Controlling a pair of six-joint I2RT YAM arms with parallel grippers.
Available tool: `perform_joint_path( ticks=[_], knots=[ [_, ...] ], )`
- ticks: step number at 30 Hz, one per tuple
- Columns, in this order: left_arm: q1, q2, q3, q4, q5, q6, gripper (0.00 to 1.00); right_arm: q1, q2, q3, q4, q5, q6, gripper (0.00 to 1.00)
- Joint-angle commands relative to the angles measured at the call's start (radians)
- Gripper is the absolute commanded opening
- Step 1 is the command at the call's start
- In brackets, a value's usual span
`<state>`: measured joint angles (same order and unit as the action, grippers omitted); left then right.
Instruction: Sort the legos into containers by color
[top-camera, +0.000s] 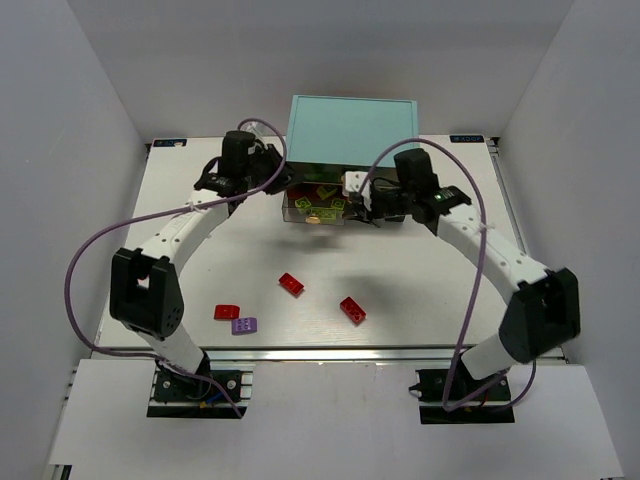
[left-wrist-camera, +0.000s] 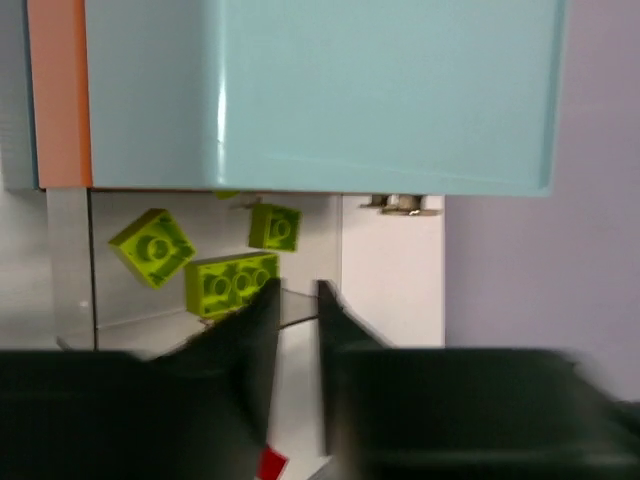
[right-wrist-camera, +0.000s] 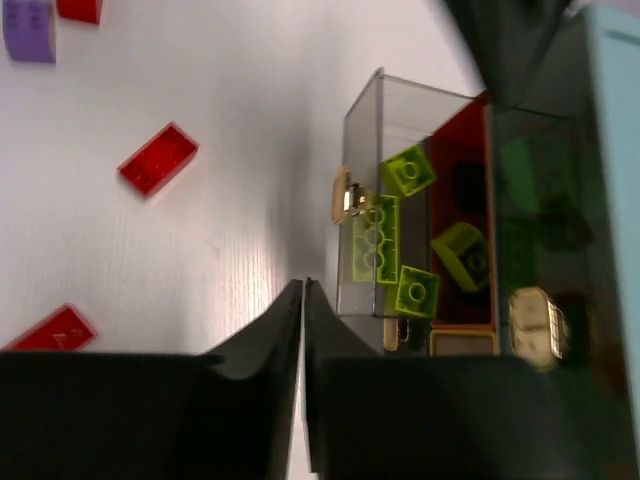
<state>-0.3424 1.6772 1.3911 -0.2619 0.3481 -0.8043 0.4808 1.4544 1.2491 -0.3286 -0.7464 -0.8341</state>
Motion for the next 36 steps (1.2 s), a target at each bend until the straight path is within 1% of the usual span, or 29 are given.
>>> perform_joint_path(
  ticks=[1,2,3,4,5,6,7,9,10,11,13,14,16,17,18,20,21,22,25,26,32,33,34,35,36],
  knots=[
    [0.017,-0.166,0.004,-0.002,-0.06,0.037,0.16,0.034,0.134,0.1,-0.173,-0.047,-0.229,0.0],
    [0.017,-0.194,-0.015,-0.013,-0.089,0.049,0.07,0.042,0.165,0.158,-0.194,-0.025,-0.23,0.0],
    [0.017,-0.229,-0.053,-0.023,-0.119,0.059,0.03,0.063,0.196,0.186,-0.211,0.004,-0.23,0.0],
    [0.017,-0.29,-0.076,-0.036,-0.183,0.069,0.02,0.074,0.242,0.205,-0.216,0.068,-0.2,0.0],
    [0.017,-0.318,-0.099,-0.066,-0.213,0.085,0.04,0.09,0.263,0.219,-0.208,0.102,-0.185,0.0],
    [0.017,-0.347,-0.119,-0.083,-0.239,0.088,0.08,0.103,0.28,0.231,-0.192,0.143,-0.162,0.0],
    [0.026,-0.396,-0.165,-0.103,-0.294,0.089,0.24,0.125,0.306,0.233,-0.149,0.213,-0.119,0.0],
    [0.026,-0.439,-0.211,-0.16,-0.331,0.085,0.38,0.134,0.328,0.228,-0.101,0.284,-0.079,0.0],
    [0.026,-0.477,-0.254,-0.18,-0.378,0.079,0.5,0.149,0.345,0.224,-0.039,0.359,-0.032,0.0],
    [0.026,-0.496,-0.276,-0.204,-0.391,0.077,0.55,0.153,0.356,0.22,-0.012,0.401,-0.017,0.0],
    [0.026,-0.543,-0.332,-0.229,-0.412,0.06,0.63,0.168,0.377,0.205,0.054,0.545,0.022,0.0],
    [0.026,-0.556,-0.349,-0.234,-0.419,0.054,0.64,0.174,0.385,0.202,0.118,0.591,0.058,0.0],
    [0.026,-0.577,-0.38,-0.243,-0.425,0.037,0.65,0.183,0.397,0.193,0.167,0.708,0.072,0.0],
    [0.026,-0.591,-0.404,-0.243,-0.432,0.033,0.66,0.192,0.402,0.188,0.237,0.741,0.094,0.0],
    [0.026,-0.6,-0.414,-0.243,-0.434,0.025,0.66,0.199,0.408,0.184,0.259,0.818,0.098,0.0],
    [0.026,-0.612,-0.441,-0.237,-0.436,0.011,0.67,0.203,0.416,0.177,0.314,0.852,0.102,0.0],
    [0.026,-0.614,-0.449,-0.229,-0.436,0.008,0.68,0.206,0.429,0.176,0.316,0.895,0.108,0.0],
    [0.026,-0.616,-0.46,-0.223,-0.432,0.007,0.69,0.206,0.438,0.188,0.347,0.906,0.107,0.0],
    [0.026,-0.613,-0.466,-0.212,-0.425,0.004,0.72,0.206,0.474,0.22,0.352,0.94,0.118,0.0],
    [0.026,-0.61,-0.468,-0.212,-0.42,0.004,0.75,0.206,0.48,0.23,0.35,0.943,0.118,0.0],
    [0.026,-0.602,-0.491,-0.185,-0.39,-0.001,0.79,0.2,0.492,0.247,0.347,0.958,0.142,0.0],
    [0.026,-0.599,-0.5,-0.181,-0.386,-0.003,0.79,0.202,0.477,0.243,0.336,0.934,0.144,0.0],
    [0.026,-0.6,-0.503,-0.177,-0.382,-0.003,0.79,0.199,0.462,0.24,0.286,0.897,0.165,0.0],
    [0.026,-0.6,-0.506,-0.175,-0.38,-0.004,0.79,0.193,0.436,0.215,0.266,0.804,0.182,0.0],
    [0.026,-0.6,-0.507,-0.175,-0.379,-0.004,0.8,0.188,0.37,0.19,0.257,0.758,0.194,0.0]
  ],
)
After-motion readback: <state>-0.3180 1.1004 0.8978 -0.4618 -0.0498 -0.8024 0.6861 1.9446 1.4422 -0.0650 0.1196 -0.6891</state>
